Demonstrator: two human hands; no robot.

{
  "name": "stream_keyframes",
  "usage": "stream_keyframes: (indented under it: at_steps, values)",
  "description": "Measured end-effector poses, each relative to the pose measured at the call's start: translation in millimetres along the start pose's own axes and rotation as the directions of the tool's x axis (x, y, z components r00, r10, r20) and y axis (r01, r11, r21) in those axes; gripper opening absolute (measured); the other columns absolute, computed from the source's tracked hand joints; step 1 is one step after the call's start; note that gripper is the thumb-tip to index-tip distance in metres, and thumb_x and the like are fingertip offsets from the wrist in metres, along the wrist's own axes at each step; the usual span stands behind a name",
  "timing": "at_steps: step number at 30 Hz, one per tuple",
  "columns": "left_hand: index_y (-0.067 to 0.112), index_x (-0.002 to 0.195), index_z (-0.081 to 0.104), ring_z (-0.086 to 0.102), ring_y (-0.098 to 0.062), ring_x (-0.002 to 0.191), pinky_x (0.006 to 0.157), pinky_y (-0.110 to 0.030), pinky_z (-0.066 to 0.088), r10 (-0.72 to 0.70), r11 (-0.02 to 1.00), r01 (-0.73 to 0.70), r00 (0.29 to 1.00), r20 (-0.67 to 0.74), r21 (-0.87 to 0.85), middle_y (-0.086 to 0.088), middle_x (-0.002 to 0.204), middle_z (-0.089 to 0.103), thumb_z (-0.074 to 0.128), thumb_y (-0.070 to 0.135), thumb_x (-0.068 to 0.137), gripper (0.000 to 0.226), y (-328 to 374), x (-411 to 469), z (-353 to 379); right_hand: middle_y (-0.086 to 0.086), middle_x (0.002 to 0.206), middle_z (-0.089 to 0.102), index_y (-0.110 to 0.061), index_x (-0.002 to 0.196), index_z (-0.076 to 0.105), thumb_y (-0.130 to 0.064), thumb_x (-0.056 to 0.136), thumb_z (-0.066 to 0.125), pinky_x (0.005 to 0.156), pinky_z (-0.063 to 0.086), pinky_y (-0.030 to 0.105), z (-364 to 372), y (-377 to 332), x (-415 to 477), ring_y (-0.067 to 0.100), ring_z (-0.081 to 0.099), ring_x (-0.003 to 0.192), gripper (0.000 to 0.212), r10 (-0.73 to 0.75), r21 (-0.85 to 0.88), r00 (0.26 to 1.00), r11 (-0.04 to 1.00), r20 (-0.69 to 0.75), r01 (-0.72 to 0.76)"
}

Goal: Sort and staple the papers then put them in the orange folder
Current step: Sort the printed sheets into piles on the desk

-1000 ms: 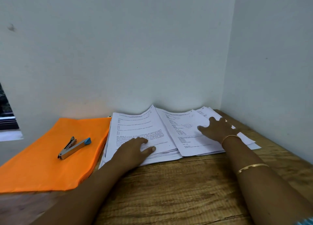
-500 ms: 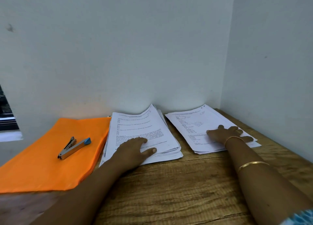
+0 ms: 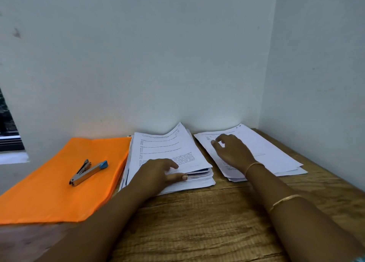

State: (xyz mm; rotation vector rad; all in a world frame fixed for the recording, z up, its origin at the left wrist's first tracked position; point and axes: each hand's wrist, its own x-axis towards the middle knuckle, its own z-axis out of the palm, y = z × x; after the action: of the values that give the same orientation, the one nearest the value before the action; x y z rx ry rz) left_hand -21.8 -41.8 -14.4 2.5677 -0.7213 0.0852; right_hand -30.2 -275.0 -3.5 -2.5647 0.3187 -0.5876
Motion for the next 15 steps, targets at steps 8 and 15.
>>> stream_keyframes:
  at_steps: [8, 15]
  values:
    - [0.023, 0.081, 0.060, 0.044, -0.005, 0.063, 0.054, -0.013, 0.024, 0.119, 0.984, -0.096, 0.981, -0.153, 0.150, 0.003, 0.083, 0.065, 0.046, 0.033, 0.097, 0.023, 6, -1, -3, 0.007, 0.067, 0.068, -0.004, 0.074, 0.067, -0.049, 0.096, 0.037, 0.064, 0.049, 0.031, 5, -33, -17, 0.021, 0.063, 0.063, 0.059, -0.007, 0.233, 0.984, 0.972, 0.176, -0.034]
    - [0.030, 0.070, 0.063, 0.051, -0.002, 0.069, 0.058, -0.016, 0.033, 0.065, 0.997, -0.072, 0.984, -0.168, -0.035, 0.015, 0.073, 0.063, 0.072, 0.039, 0.078, 0.015, 10, -2, 1, 0.007, 0.057, 0.057, -0.010, 0.068, 0.050, -0.047, 0.094, 0.048, 0.041, 0.033, 0.018, -6, -36, -20, 0.016, 0.049, 0.045, 0.045, 0.104, 0.415, 0.911, 0.865, 0.399, -0.281]
